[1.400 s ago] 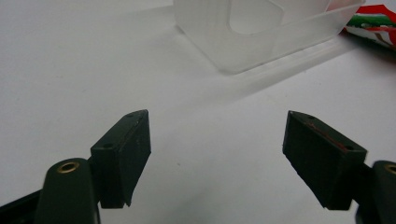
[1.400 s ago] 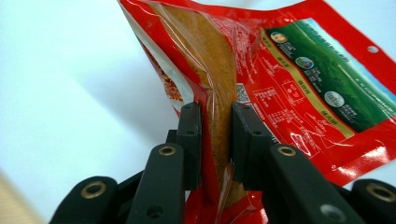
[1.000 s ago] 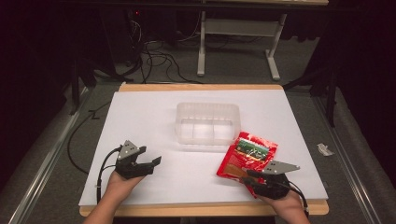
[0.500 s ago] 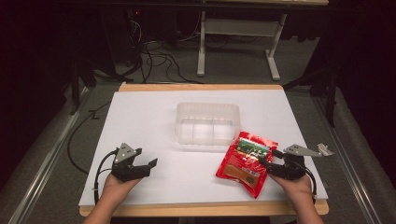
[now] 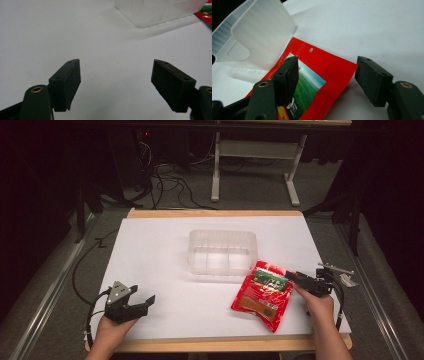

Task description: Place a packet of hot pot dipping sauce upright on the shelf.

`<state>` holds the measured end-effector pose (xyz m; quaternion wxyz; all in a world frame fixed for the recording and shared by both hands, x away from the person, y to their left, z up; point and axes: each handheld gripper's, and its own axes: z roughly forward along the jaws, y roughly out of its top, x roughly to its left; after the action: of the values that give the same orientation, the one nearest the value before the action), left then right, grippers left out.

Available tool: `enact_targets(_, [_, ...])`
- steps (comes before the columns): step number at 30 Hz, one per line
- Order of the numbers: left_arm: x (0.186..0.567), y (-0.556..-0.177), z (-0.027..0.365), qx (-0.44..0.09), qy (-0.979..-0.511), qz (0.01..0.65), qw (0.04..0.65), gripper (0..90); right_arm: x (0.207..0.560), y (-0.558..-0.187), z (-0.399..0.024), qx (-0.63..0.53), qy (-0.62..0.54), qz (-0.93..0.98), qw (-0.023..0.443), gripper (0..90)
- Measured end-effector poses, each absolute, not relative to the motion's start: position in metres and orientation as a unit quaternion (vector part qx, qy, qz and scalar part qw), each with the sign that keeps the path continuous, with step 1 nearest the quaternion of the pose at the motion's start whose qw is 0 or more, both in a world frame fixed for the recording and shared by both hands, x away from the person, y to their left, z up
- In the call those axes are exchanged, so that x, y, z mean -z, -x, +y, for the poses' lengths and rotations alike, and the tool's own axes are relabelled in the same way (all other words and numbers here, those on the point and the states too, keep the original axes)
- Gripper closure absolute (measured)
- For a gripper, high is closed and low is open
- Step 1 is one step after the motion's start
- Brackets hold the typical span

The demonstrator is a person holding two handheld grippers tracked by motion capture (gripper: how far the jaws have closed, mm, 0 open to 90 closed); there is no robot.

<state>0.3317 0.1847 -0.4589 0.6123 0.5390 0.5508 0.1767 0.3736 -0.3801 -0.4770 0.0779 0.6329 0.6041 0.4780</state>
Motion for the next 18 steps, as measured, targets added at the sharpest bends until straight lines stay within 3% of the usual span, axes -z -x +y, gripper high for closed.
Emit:
enact_targets(5, [0.4586, -0.3305, 0.1857, -0.179, -0.54, 0.549, 0.613, 24.2, 0.4805, -0.3783, -0.3762, -0.489, -0.628, 0.603, 0.047, 40.6])
enact_targets(9, [0.4601, -0.3306, 0.1814, -0.178, -0.549, 0.541, 0.611, 24.2, 0.483, -0.3759, -0.3773, -0.512, -0.612, 0.603, 0.013, 48.5])
enact_targets(18, [0.4612, -0.3312, 0.1765, -0.175, -0.556, 0.535, 0.612, 24.1, 0.487, -0.374, -0.3732, -0.513, -0.596, 0.617, -0.033, 49.3])
